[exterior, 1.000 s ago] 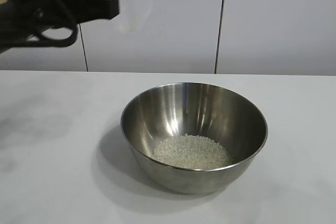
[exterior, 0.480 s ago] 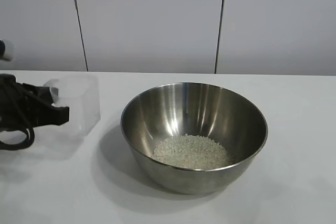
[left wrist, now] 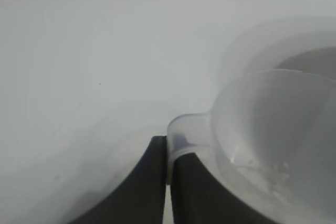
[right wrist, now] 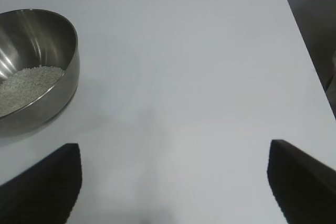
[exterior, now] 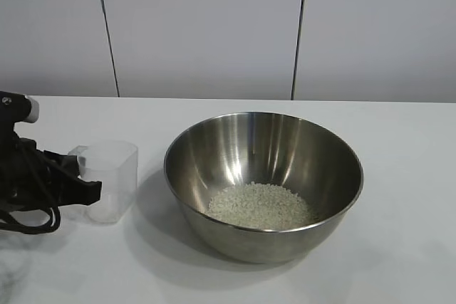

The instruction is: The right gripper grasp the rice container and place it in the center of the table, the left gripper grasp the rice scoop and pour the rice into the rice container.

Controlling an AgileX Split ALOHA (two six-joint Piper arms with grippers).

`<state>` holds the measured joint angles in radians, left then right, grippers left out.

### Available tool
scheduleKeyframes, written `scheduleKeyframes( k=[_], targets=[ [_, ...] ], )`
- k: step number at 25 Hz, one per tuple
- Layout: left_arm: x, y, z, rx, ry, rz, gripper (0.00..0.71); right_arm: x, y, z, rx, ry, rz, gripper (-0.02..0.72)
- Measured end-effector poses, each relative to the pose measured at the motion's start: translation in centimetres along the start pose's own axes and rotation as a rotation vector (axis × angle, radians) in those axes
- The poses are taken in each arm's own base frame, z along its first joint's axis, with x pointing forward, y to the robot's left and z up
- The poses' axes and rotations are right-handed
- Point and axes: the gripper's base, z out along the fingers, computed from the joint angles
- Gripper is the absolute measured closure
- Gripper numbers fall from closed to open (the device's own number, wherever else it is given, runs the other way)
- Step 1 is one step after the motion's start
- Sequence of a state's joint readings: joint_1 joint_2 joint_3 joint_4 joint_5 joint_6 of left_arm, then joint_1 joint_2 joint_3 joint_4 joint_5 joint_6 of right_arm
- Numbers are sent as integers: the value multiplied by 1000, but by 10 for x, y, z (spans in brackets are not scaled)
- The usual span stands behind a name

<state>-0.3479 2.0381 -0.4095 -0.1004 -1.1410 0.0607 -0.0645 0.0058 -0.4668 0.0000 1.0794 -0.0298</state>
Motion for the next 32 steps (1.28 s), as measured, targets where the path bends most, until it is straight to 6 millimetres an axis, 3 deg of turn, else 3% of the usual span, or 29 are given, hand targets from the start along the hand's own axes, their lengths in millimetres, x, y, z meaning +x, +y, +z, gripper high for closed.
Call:
scheduleKeyframes(
  k=[5,12,15,18,21,27,32],
  targets=[
    [2,1,-3,0,3,2,312,0,0,0,0,0,0,43],
    [22,2,-26,5,101,56,288,0,0,0,0,0,0,43],
    [16,3,-34,5,83,66,212,0,0,0,0,-1,0,43],
    [-5,4,-40,1,-4,69,132,0,0,0,0,-1,0,43],
    [-32,5,-47,-2,-83,100,110,0,0,0,0,-1,0,43],
    [-82,0,-47,73,158,111,105,0,0,0,0,-1,0,43],
    [-159,1,-52,115,296,106,105,0,0,0,0,-1,0,43]
  ],
)
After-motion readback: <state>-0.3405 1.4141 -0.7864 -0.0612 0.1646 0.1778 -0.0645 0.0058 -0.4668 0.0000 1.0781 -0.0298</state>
